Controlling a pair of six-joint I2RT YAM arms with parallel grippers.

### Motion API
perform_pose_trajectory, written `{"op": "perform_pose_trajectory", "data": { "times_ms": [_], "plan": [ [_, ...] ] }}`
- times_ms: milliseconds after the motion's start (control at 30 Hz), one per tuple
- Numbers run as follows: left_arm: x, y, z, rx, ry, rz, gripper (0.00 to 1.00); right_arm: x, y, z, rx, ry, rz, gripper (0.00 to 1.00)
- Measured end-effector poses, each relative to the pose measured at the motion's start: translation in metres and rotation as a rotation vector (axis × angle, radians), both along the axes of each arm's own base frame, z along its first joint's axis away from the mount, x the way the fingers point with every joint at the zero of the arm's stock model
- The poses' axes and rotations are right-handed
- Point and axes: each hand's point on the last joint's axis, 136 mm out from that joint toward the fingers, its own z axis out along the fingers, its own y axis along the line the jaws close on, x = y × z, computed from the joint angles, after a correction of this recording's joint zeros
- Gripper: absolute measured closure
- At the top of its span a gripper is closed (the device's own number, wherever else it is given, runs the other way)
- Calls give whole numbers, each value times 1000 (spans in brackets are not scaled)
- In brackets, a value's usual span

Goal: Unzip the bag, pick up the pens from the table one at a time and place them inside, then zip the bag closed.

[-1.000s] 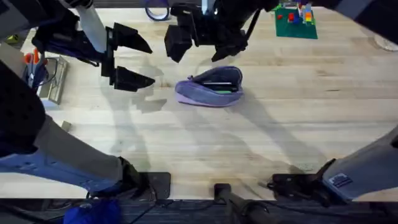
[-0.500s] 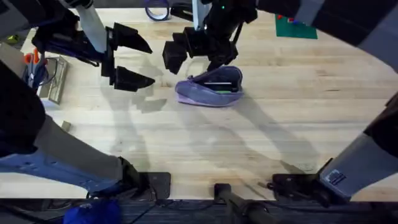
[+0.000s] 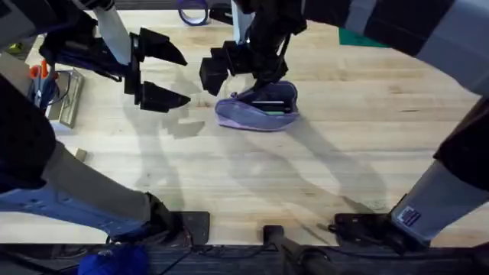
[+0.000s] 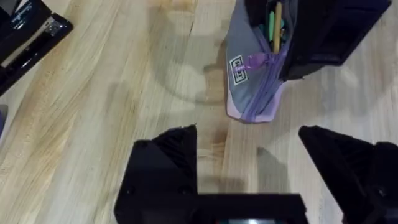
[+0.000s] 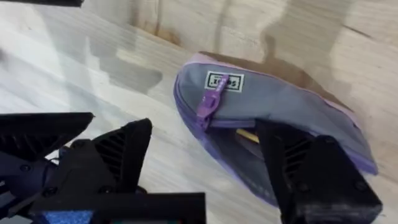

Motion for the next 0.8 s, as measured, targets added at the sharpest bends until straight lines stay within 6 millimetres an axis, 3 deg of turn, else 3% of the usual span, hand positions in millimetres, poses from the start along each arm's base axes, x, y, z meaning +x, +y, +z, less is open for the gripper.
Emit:
{"op": "perform_pose_trajectory", "data": {
  "times_ms": [333, 800],
  "plan": [
    [0, 0, 0, 0, 0, 0, 7, 4, 3, -13, -12, 8, 12, 19],
    [0, 0, 0, 0, 0, 0, 7, 4, 5, -39, -54, 43, 24, 127]
  ]
}}
